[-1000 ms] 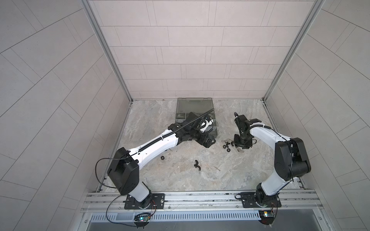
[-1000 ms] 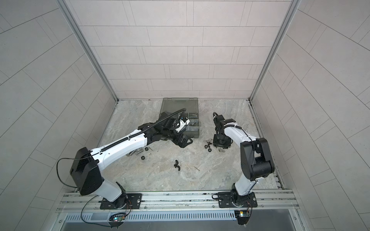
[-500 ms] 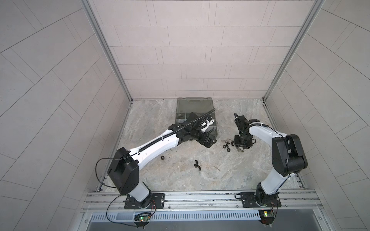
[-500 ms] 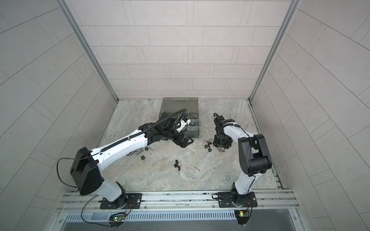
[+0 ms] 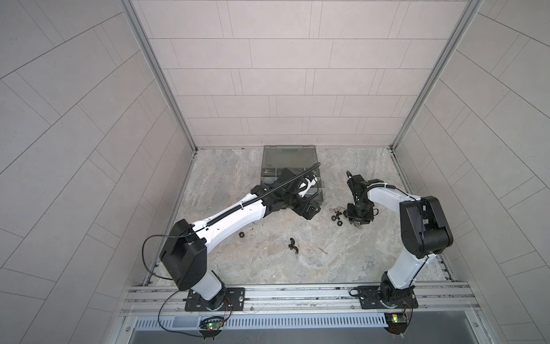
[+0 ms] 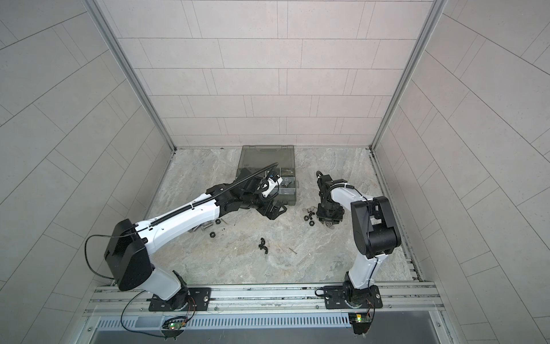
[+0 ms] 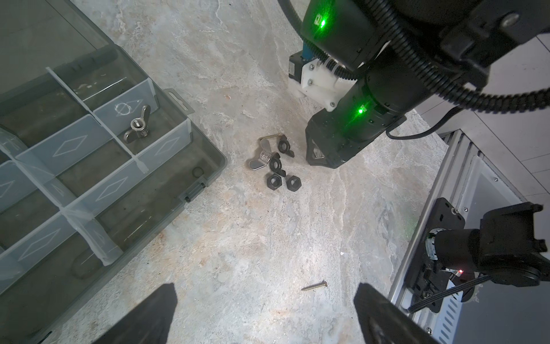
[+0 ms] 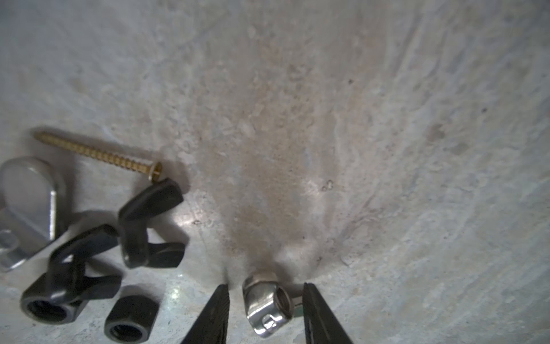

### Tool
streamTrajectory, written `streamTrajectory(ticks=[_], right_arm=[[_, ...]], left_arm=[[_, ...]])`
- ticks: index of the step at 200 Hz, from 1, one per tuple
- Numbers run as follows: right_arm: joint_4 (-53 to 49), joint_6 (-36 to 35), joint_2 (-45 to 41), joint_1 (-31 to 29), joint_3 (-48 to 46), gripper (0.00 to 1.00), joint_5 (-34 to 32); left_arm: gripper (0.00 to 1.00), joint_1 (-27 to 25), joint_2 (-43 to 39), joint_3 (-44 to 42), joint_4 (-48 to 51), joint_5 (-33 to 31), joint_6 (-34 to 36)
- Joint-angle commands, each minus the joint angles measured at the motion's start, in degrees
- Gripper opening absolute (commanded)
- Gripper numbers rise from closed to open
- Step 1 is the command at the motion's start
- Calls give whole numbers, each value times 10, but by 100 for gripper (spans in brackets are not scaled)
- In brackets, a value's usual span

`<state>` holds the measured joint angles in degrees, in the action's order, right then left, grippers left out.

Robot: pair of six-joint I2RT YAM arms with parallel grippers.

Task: Sort the screws and nuts into containers
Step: 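Lift the second silver wing nut with the right gripper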

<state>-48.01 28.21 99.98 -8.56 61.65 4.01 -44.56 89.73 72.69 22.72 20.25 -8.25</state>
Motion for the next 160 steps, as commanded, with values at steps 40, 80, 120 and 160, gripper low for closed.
streamTrajectory(ticks=[40,80,120,160], right_arm=[[-6,-3,11,3,-5,32,5],[-9,0,16,3,-4,18,6],[-18,3,16,2,7,10,6],[-35,11,-3,1,33,8,10]], left_arm=[[100,-3,-7,-5,-3,-8,14],[100,-3,-7,-3,2,-8,15],[100,-3,-6,5,15,-12,26],[100,-3,1,33,53,-28,60]])
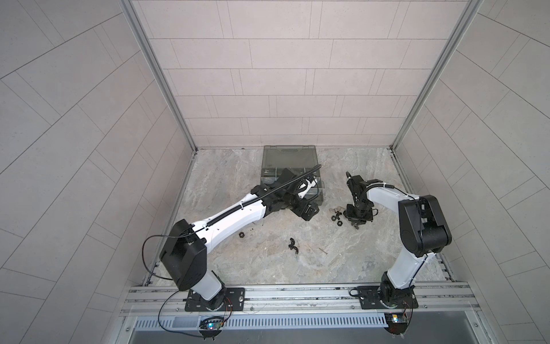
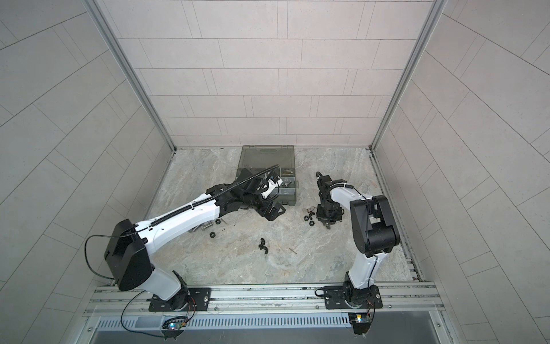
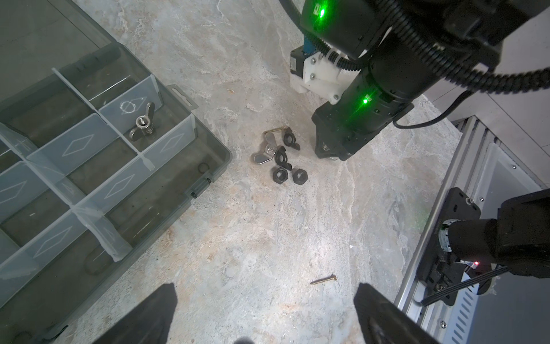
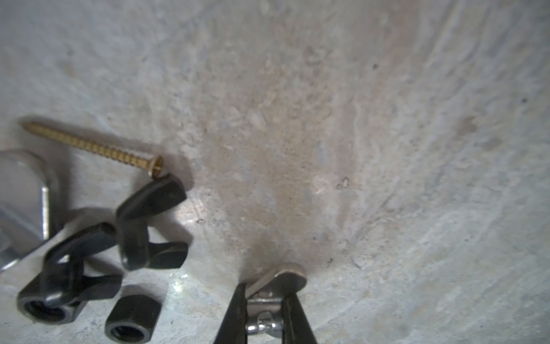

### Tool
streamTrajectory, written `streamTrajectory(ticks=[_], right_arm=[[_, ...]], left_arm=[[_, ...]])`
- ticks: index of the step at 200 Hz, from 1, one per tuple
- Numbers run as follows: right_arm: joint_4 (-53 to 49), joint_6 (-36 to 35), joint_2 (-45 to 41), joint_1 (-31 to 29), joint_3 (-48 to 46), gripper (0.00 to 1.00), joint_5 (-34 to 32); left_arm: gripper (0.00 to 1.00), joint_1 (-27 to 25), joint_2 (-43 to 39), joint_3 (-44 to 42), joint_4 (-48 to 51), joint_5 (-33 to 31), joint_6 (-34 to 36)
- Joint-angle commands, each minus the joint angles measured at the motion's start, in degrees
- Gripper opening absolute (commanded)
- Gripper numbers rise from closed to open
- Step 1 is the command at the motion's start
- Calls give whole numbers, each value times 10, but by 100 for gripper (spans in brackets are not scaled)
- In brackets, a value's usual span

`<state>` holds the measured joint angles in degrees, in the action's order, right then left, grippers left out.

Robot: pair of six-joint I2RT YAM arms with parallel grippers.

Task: Sort the screws and nuts into containers
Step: 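Lift the second silver wing nut with the right gripper, then carry the wing nut over the organizer and drop it into a compartment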

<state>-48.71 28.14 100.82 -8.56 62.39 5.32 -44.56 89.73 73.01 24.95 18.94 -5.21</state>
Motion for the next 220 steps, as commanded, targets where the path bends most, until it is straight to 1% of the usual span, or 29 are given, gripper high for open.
streamTrajectory(ticks=[1,24,43,65,80,124,177,220], right_arm=[[-28,11,-12,2,26,8,-3],[-37,17,-31,-2,52,8,-3],[-38,21,-41,-11,82,8,-4],[-39,29,-34,-19,130,8,15],[-38,35,-20,-26,167,8,25],[-26,51,57,-54,285,8,48],[-21,66,168,-83,425,9,56],[-20,71,235,-91,498,9,67]], left_arm=[[100,-3,2,31,31,-15,30],[100,-3,6,47,51,-20,41],[100,-3,10,60,70,-2,52],[100,-3,9,65,80,1,54],[100,-2,8,70,90,-8,58],[100,3,6,83,123,-34,75],[100,12,-14,76,148,-57,67],[100,29,-42,52,150,-67,64]])
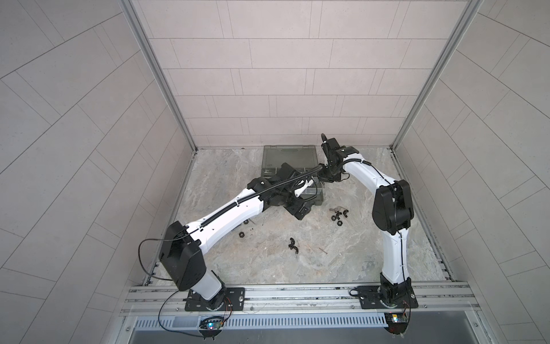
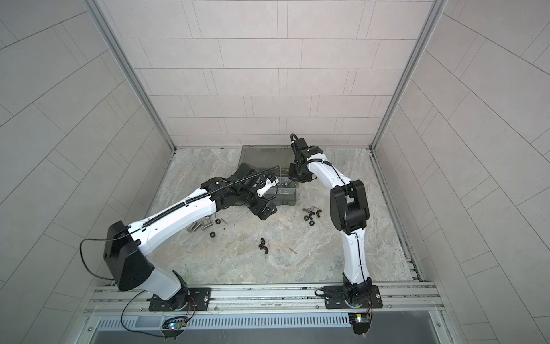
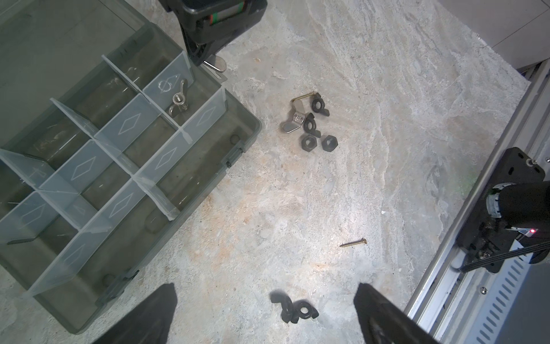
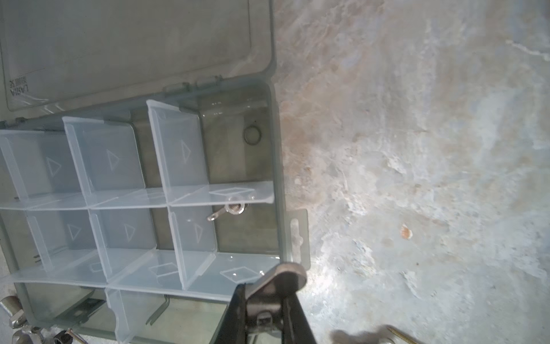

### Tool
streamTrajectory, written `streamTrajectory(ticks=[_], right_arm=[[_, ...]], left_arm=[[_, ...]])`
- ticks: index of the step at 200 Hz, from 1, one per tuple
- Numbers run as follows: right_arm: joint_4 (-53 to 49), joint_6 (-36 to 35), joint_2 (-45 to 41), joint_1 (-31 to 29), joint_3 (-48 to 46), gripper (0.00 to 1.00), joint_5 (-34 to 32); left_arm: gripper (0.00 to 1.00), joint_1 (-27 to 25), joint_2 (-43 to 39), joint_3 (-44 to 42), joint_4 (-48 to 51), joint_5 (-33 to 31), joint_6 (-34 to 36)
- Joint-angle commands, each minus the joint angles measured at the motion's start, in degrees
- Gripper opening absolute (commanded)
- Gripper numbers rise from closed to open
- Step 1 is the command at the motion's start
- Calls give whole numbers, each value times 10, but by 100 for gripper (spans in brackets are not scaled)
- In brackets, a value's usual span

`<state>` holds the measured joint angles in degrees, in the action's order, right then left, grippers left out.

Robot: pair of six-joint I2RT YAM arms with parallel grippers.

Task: Sort the screws and nuts into containers
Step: 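Carry the wing nut over the organizer and drop it into a compartment, then return the right gripper to the parts and grasp a third silver wing nut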

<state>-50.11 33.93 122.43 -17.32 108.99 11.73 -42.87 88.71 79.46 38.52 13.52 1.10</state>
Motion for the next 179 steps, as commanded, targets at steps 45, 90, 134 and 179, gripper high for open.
streamTrajectory(ticks=[45,90,134,179], right_arm=[[-12,12,59,-15,61,10,9],[-16,6,73,-21,68,14,22],[-40,-19,49,-22,83,31,22],[-85,-41,0,-19,67,34,-4]], left_arm=[[100,27,-51,-34,16,-10,0],[100,36,-56,-42,10,-18,0],[100,41,-50,-42,-2,-15,-5],[100,42,-39,-42,-24,8,-13]])
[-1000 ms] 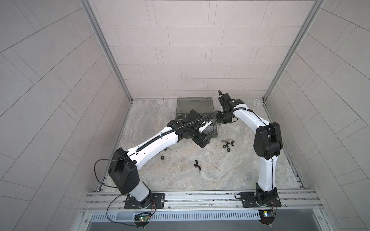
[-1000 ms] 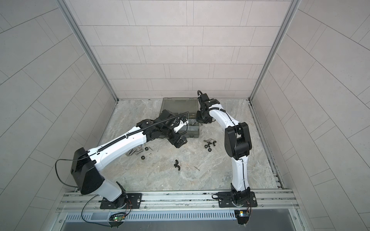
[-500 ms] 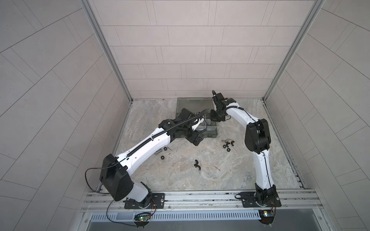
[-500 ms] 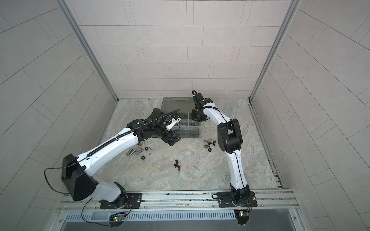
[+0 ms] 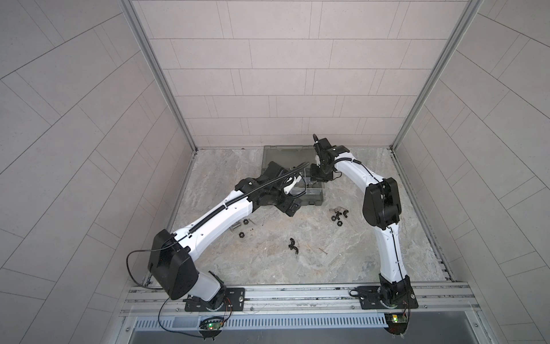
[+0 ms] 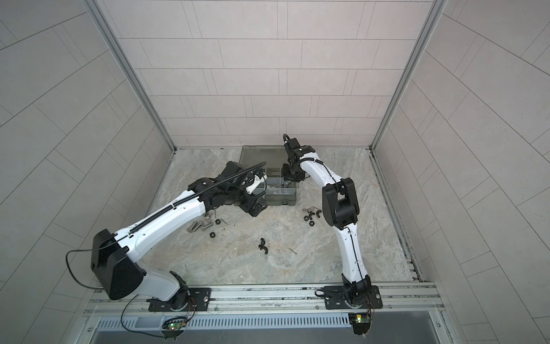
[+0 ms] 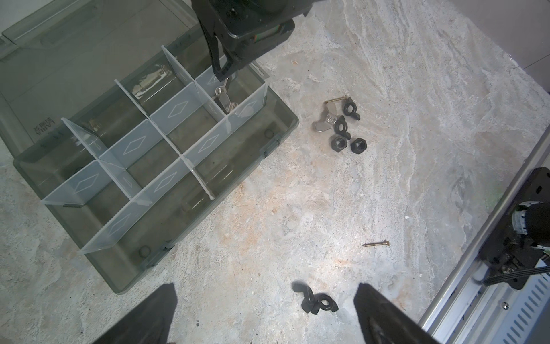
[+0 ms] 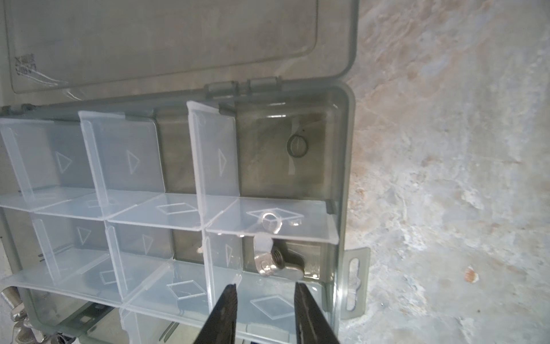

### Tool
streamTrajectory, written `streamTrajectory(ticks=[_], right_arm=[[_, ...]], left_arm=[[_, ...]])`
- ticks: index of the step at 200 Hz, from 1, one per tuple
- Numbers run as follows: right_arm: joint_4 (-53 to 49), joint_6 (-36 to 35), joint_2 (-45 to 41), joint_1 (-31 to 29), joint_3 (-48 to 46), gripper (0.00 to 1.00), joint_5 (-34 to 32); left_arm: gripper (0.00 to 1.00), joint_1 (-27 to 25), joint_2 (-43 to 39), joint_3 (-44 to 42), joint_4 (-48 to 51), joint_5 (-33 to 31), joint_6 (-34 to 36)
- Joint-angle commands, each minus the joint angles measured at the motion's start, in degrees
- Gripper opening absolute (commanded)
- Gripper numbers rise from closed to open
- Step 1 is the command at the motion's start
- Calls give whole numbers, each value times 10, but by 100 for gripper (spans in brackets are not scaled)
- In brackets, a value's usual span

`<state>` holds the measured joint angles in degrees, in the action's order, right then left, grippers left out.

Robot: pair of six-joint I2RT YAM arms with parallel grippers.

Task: Sort the screws and nuts into containers
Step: 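Return the right gripper to the parts and grasp a third silver wing nut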

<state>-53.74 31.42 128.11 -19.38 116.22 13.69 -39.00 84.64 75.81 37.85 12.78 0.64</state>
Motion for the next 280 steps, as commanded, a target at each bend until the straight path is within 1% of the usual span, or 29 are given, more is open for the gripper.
streamTrajectory(ticks=[1,15,42,82,140,179,212,226,244,280], right_arm=[[-50,-16,-59,2,-7,34,-24],[-59,-20,-85,2,-38,34,-32],[-58,-24,-145,4,-133,33,-50],[-27,-14,-215,10,-279,33,-56],[26,31,-231,36,-381,34,1],[40,38,-224,50,-401,36,-1],[65,58,-202,69,-404,37,34],[73,64,-195,73,-402,39,46],[72,69,-186,74,-396,42,42],[69,77,-171,77,-389,41,40]], left_arm=[[100,3,2,-6,-17,16,-8],[100,3,6,-4,-25,23,-12],[100,3,17,-4,-39,48,-21],[100,2,34,-1,-62,75,-41],[100,2,59,18,-73,90,-59],[100,2,59,18,-73,91,-62],[100,2,57,19,-70,83,-58],[100,2,57,21,-65,80,-55],[100,2,57,22,-59,75,-48],[100,2,60,28,-47,70,-34]])
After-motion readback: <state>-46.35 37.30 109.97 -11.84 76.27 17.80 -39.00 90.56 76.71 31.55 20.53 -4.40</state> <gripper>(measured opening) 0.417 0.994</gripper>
